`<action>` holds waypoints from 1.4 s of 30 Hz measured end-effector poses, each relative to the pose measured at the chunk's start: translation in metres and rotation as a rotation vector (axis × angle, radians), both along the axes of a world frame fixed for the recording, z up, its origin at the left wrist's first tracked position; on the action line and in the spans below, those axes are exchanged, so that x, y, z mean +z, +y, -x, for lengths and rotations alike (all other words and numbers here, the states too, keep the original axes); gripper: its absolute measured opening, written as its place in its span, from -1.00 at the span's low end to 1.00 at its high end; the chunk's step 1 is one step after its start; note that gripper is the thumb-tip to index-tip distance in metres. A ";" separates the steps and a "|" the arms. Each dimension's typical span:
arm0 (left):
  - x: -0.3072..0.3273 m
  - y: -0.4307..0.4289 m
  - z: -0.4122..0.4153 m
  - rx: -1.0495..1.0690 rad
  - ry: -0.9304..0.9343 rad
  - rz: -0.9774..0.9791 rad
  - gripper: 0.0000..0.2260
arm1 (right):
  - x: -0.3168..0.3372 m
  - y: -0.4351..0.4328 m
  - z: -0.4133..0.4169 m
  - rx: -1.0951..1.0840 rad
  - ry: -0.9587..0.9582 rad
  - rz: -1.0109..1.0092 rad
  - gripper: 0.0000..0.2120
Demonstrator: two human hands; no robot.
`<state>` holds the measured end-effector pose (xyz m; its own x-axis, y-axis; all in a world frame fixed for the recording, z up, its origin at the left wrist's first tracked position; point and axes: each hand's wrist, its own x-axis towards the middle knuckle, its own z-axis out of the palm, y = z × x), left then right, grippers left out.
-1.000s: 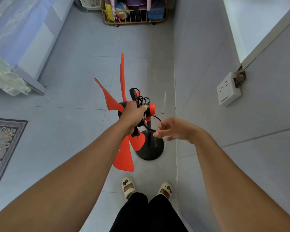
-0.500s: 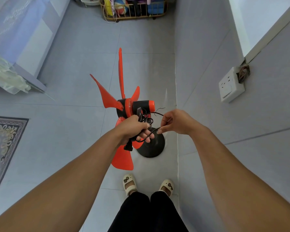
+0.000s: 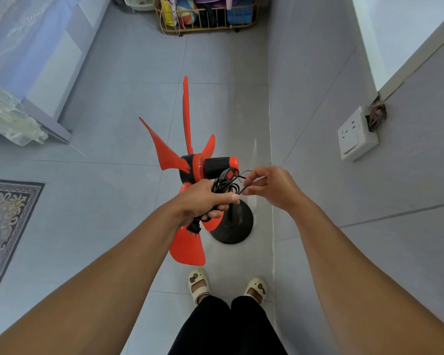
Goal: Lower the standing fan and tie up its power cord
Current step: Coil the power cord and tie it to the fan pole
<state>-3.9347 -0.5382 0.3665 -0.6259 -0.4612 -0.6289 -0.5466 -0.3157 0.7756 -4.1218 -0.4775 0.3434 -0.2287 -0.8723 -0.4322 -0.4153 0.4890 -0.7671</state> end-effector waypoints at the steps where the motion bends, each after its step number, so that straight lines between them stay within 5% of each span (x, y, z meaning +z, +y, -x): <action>1: -0.002 -0.001 0.000 0.007 0.002 0.039 -0.78 | 0.000 0.000 0.000 -0.009 0.002 0.004 -0.89; 7: -0.016 -0.002 0.008 0.061 -0.039 0.288 -0.82 | -0.003 -0.003 0.008 -0.040 0.062 0.031 -0.93; 14: -0.038 -0.009 0.032 0.107 -0.006 0.445 -0.92 | -0.006 -0.002 0.015 -0.207 -0.180 0.060 -0.85; 21: -0.058 -0.011 0.056 -0.033 -0.026 0.458 -0.82 | -0.012 0.002 0.033 -0.078 -0.362 -0.015 -0.58; 25: -0.069 -0.014 0.068 -0.146 -0.047 0.446 -0.94 | -0.018 -0.001 0.037 -0.051 -0.369 -0.004 -0.74; 30: -0.076 -0.017 0.080 -0.207 -0.025 0.524 -0.70 | -0.028 -0.009 0.035 -0.159 -0.297 -0.002 -0.60; 39: -0.082 -0.014 0.086 -0.154 -0.018 0.496 -0.95 | -0.023 -0.011 0.046 -0.029 -0.130 -0.063 -0.71; 42: -0.079 -0.018 0.087 -0.165 -0.012 0.463 -0.91 | -0.025 -0.008 0.047 -0.056 -0.220 -0.036 -0.78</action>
